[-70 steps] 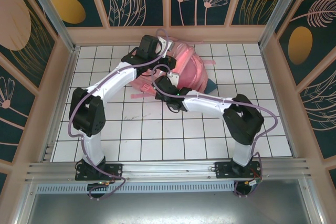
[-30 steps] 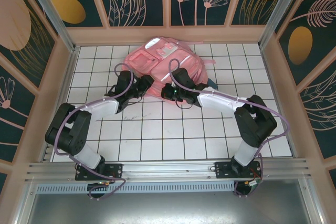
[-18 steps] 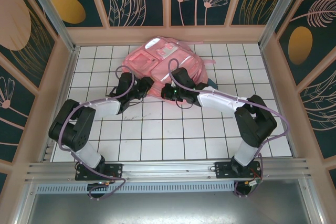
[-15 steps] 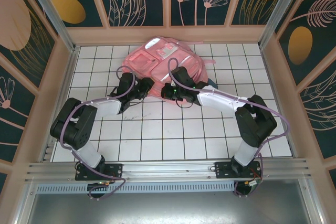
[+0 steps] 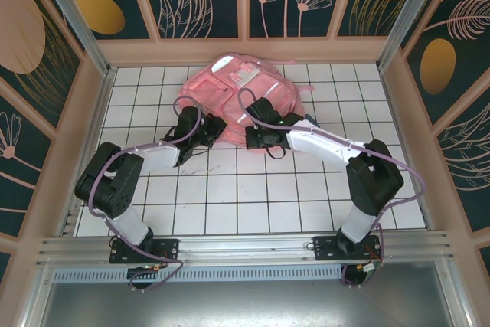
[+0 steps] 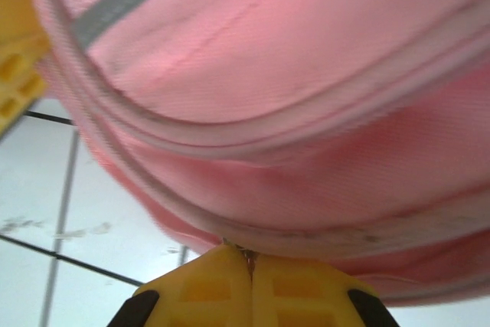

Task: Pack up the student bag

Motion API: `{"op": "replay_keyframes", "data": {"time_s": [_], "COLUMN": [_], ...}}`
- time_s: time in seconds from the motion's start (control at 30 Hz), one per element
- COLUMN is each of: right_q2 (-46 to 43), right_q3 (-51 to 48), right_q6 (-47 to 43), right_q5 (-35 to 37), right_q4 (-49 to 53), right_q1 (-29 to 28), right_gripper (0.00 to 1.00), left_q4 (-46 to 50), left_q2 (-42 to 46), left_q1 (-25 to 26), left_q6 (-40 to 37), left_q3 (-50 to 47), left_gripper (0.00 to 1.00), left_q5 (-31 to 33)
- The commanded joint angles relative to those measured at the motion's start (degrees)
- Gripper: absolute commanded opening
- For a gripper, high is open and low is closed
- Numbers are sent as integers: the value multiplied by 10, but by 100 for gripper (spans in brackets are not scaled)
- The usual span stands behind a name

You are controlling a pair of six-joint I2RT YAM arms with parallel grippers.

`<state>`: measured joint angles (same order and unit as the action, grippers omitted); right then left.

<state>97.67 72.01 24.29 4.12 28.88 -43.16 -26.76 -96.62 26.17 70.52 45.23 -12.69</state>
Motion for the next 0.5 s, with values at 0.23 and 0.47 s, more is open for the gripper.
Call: {"op": "replay_keyframes", "data": {"time_s": [0.23, 0.47], "right_q2": [-7, 7], "right_q3": [24, 58], "right_q6": [-80, -133], "right_q5": [184, 233], "right_q4": [70, 37], "right_q1": [69, 98], "right_gripper": [0, 0], "left_q4": [53, 96], "left_q2": [43, 70], "left_q1": [-23, -47], "left_q6": [-57, -100], "left_q3": [2, -8], "left_gripper": [0, 0], "left_q5": [75, 77]}}
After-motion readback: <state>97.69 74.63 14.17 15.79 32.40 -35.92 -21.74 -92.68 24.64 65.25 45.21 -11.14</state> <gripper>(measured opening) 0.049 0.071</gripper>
